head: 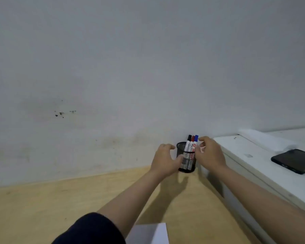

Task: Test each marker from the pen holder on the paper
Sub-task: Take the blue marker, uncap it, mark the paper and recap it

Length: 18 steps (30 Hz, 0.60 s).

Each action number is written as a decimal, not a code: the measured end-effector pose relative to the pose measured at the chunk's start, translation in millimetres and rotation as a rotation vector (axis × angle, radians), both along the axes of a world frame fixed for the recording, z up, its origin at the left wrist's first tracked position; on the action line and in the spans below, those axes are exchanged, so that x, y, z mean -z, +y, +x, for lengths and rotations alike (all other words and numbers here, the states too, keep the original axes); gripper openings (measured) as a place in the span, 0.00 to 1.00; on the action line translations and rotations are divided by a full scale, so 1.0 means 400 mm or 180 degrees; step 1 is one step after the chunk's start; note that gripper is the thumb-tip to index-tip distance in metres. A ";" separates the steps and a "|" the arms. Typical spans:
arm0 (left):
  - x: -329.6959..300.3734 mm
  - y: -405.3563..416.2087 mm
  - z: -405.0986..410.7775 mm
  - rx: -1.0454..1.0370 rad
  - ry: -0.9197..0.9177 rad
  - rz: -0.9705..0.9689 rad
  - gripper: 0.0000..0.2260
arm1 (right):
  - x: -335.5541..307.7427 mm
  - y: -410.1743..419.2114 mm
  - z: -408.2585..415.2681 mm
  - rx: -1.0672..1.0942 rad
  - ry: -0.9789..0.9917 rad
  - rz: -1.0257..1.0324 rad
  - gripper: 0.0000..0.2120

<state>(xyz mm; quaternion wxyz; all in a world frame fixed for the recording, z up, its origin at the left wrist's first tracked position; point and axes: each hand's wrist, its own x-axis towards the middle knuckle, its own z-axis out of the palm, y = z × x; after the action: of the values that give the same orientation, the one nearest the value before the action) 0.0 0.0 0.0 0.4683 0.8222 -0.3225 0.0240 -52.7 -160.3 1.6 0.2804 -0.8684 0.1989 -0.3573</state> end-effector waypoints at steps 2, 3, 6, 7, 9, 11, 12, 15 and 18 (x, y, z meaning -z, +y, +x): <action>0.011 -0.048 0.040 -0.0007 -0.0092 -0.0054 0.22 | 0.001 -0.040 0.040 0.0131 0.0054 -0.0067 0.17; 0.018 -0.071 0.060 -0.0025 -0.0147 -0.0079 0.21 | 0.004 -0.062 0.062 0.0179 0.0116 -0.0158 0.19; 0.042 -0.132 0.111 -0.0085 -0.0258 -0.0085 0.17 | 0.015 -0.113 0.119 0.0212 0.0351 -0.0345 0.21; 0.052 -0.146 0.126 -0.0107 -0.0330 -0.0040 0.16 | 0.019 -0.127 0.133 0.0217 0.0416 -0.0399 0.21; 0.073 -0.165 0.152 -0.0181 -0.0466 0.0076 0.17 | 0.028 -0.146 0.156 0.0244 0.0475 -0.0534 0.20; 0.091 -0.174 0.169 -0.0245 -0.0533 0.0051 0.17 | 0.034 -0.156 0.170 0.0259 0.0387 -0.0602 0.16; 0.096 -0.176 0.173 -0.0247 -0.0541 0.0000 0.17 | 0.035 -0.155 0.174 0.0249 0.0294 -0.0590 0.14; 0.098 -0.179 0.175 -0.0278 -0.0510 -0.0146 0.14 | 0.029 -0.153 0.179 0.0109 -0.0063 -0.0230 0.08; 0.092 -0.178 0.169 -0.0265 -0.0528 -0.0114 0.14 | 0.014 -0.138 0.170 -0.0026 -0.0359 0.0156 0.05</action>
<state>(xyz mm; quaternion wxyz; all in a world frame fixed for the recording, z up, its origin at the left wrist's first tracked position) 67.6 -71.2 -36.7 0.4533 0.8216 -0.3252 0.1172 15.2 -215.5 -4.1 0.3137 -0.8406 0.1879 -0.3996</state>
